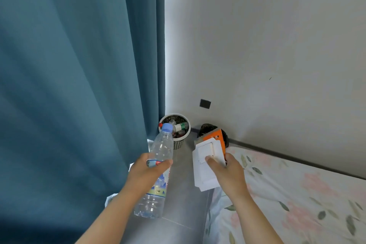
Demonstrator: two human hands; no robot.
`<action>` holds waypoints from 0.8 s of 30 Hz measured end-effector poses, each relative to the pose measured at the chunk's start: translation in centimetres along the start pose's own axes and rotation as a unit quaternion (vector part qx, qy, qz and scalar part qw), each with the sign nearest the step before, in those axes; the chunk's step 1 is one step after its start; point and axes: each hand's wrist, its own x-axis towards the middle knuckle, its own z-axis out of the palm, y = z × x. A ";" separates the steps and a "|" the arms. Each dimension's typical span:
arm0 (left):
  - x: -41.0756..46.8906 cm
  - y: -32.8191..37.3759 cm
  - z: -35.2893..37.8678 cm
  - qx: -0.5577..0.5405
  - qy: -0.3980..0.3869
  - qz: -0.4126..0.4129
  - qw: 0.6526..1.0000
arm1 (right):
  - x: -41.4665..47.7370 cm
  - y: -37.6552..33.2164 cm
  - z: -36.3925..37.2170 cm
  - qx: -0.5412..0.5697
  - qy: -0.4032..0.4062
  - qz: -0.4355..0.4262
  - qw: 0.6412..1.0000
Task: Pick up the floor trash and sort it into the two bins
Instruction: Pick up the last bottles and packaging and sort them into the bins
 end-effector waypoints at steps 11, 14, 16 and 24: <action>4.9 3.0 2.4 0.007 -0.005 -0.022 1.000 | 5.4 0.1 -1.0 -0.046 0.009 0.043 0.998; 8.3 3.6 2.4 0.008 -0.015 -0.021 1.000 | 8.2 -0.5 0.0 -0.060 0.015 0.054 0.997; 11.0 4.2 2.3 0.004 -0.026 -0.023 0.999 | 10.2 -1.0 0.7 -0.071 0.016 0.060 0.996; 20.8 8.0 2.2 0.039 -0.061 -0.035 0.997 | 17.4 -2.6 2.5 -0.084 0.014 0.100 0.991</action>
